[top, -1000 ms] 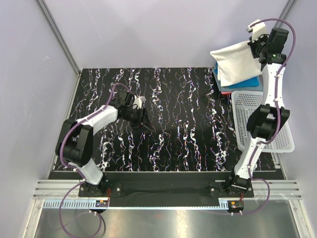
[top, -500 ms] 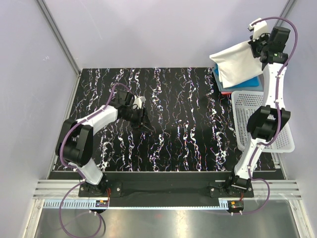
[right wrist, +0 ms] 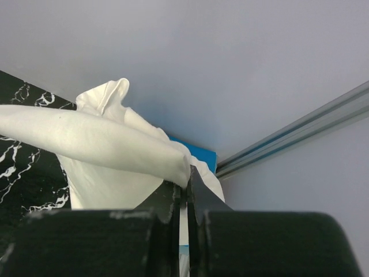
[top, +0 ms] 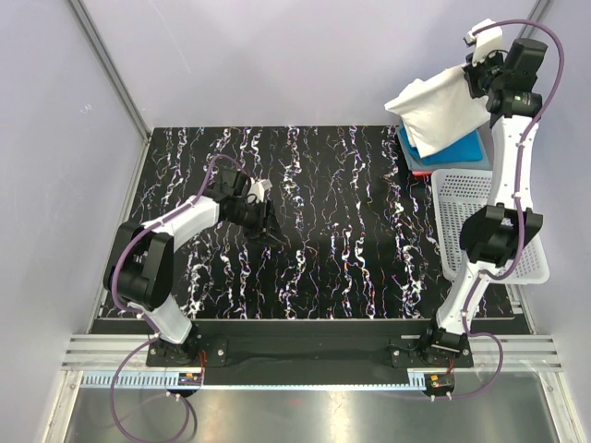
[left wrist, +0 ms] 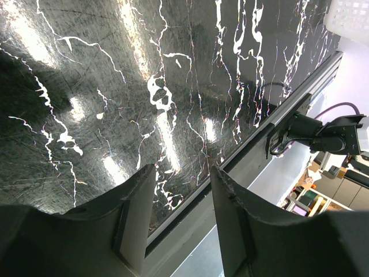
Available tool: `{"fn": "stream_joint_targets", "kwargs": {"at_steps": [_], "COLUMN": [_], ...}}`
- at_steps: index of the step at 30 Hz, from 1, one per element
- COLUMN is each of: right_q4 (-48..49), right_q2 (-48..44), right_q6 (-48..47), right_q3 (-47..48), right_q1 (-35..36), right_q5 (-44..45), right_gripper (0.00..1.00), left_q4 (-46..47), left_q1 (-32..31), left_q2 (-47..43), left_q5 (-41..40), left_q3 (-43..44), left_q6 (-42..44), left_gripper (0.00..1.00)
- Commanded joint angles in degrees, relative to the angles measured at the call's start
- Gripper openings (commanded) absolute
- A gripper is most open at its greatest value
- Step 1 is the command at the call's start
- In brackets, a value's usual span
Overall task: Fold and stack the t-shirts
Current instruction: Neatly place the folded tshirt to the corner
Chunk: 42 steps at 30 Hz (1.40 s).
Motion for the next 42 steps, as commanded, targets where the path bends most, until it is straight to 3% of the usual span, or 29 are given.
{"fn": "stream_joint_targets", "kwargs": {"at_steps": [1,9,15,20,22,26,29,33,35,36,37,38,42], "right_q4": [4.1,0.5,-1.0,0.9,3.4,14.7,16.6,23.8,26.7,29.3,30.2,30.3,27.7], "right_q2": [-6.6,-0.4,5.6,21.2,25.6,29.0,33.1,32.6,33.0,33.2,33.7,34.0,31.5], "right_q6": [1.8,1.8,6.0,16.1,18.1,23.5,25.7,27.9,29.2,30.0,30.9,31.9,32.5], "right_q3": [-1.6,3.1,6.2,19.6,23.3,16.8,21.2,19.0,19.3,19.5,19.9,20.4,18.9], "right_q1": [1.0,0.8,-0.4,-6.6,-7.3,-8.2,-8.2,-8.3,-8.2,-8.3,-8.3,-8.3,-8.3], "right_q5": [-1.1,2.0,-2.3,-6.9,-5.6,-3.1,1.2,2.3,1.6,1.8,2.4,3.3,6.1], "right_gripper": [0.0,0.0,0.0,0.0,0.0,0.0,0.0,0.0,0.11,0.23,0.58,0.66,0.66], "left_q4": [1.6,1.3,1.3,0.8,0.7,0.1,-0.3,-0.4,-0.5,-0.6,-0.6,-0.6,-0.6], "left_q1": [0.1,0.2,0.6,0.7,0.7,0.7,0.8,0.7,0.7,0.7,0.8,0.8,0.7], "left_q2": [-2.8,-1.8,-0.4,0.5,1.2,2.2,2.7,2.9,2.8,2.7,2.6,2.4,2.1], "left_q5": [1.2,1.0,1.0,0.4,0.3,-0.4,-0.8,-1.0,-1.2,-1.3,-1.5,-1.5,-1.5], "left_q3": [0.9,1.1,1.4,1.6,1.7,2.0,2.2,2.4,2.4,2.3,2.4,2.3,2.1], "left_q6": [-0.2,-0.2,-0.2,0.1,0.1,0.5,0.7,0.7,0.8,0.9,0.9,0.9,0.9], "left_gripper": [0.48,0.48,0.48,0.47,0.47,0.48,0.48,0.48,0.48,0.48,0.48,0.48,0.48]}}
